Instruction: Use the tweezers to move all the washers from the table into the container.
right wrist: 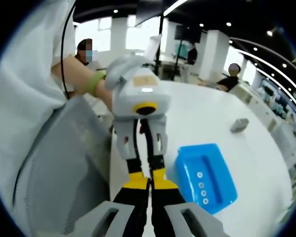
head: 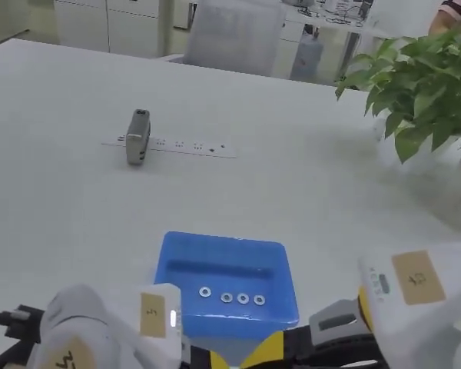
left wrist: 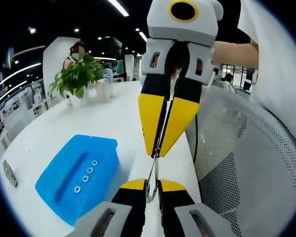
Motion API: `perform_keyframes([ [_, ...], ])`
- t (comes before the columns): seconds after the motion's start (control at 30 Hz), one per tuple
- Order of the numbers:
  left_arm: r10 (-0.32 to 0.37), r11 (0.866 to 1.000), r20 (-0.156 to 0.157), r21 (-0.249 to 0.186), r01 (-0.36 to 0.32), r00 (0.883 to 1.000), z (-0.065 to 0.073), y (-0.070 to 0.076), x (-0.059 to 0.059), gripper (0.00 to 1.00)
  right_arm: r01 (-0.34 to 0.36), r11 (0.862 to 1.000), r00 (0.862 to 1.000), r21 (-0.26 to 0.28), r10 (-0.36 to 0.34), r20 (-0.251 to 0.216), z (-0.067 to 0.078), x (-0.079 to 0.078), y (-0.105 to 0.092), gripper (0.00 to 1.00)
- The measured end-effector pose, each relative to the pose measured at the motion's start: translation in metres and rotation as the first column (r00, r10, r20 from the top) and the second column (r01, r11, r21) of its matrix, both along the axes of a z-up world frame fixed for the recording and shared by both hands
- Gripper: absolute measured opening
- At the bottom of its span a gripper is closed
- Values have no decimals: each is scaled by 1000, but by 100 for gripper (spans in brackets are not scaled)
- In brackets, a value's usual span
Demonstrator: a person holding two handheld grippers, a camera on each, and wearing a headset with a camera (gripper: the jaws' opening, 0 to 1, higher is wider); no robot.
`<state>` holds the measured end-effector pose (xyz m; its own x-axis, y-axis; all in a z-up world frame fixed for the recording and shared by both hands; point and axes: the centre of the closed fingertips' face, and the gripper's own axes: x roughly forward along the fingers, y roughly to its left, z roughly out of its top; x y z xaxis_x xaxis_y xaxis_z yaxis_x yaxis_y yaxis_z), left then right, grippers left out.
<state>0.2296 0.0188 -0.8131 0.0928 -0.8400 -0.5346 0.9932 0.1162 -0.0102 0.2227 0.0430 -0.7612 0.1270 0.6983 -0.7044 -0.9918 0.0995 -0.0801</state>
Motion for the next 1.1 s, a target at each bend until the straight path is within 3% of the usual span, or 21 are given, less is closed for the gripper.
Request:
perform_keyframes([
  [0.2,5,1000,-11,0,-5,1000,0,1,0,6,5,1000,1000,-2,-5,-10,-2,-1,0,0],
  [0.27,8,1000,-21,19,-8,1000,-2,2,0,6,2,999,1000,-48,-3,-4,-10,0,-3,0],
  [0.3,1,1000,-12,20,-1,1000,-1,1,0,6,-8,999,1000,-53,8,8,-11,-1,-1,0],
  [0.47,-3,999,-10,43,4,1000,-3,4,-1,4,-5,1000,1000,-27,5,9,-9,-2,3,0],
  [0.6,21,999,-6,40,-20,1000,-3,8,2,3,93,995,995,29,-92,-29,-8,0,-1,4],
  [0.67,39,999,-27,34,-38,999,-3,9,3,3,167,984,985,64,-164,-51,-7,0,-8,9],
  [0.73,51,998,-28,27,-51,998,-3,10,3,3,289,951,955,108,-279,-99,-9,0,-22,14],
  [0.8,67,997,-22,27,-67,997,-2,11,4,3,364,923,929,124,-351,-117,-11,-1,-34,21],
  [0.83,75,997,-15,29,-75,997,-2,11,3,3,431,893,901,134,-417,-117,-12,1,-45,26],
  [0.9,93,995,-13,31,-92,996,-1,13,4,3,496,854,868,157,-485,-105,-11,4,-59,33],
  [0.97,118,993,-19,26,-117,993,0,16,4,3,587,792,809,167,-580,-92,-10,9,-79,39],
  [1.07,165,986,-18,12,-165,986,8,21,7,3,667,710,740,227,-668,-85,1,14,-100,49],
  [1.1,188,982,-13,5,-188,982,11,24,9,3,687,677,715,266,-696,-75,7,18,-108,53],
])
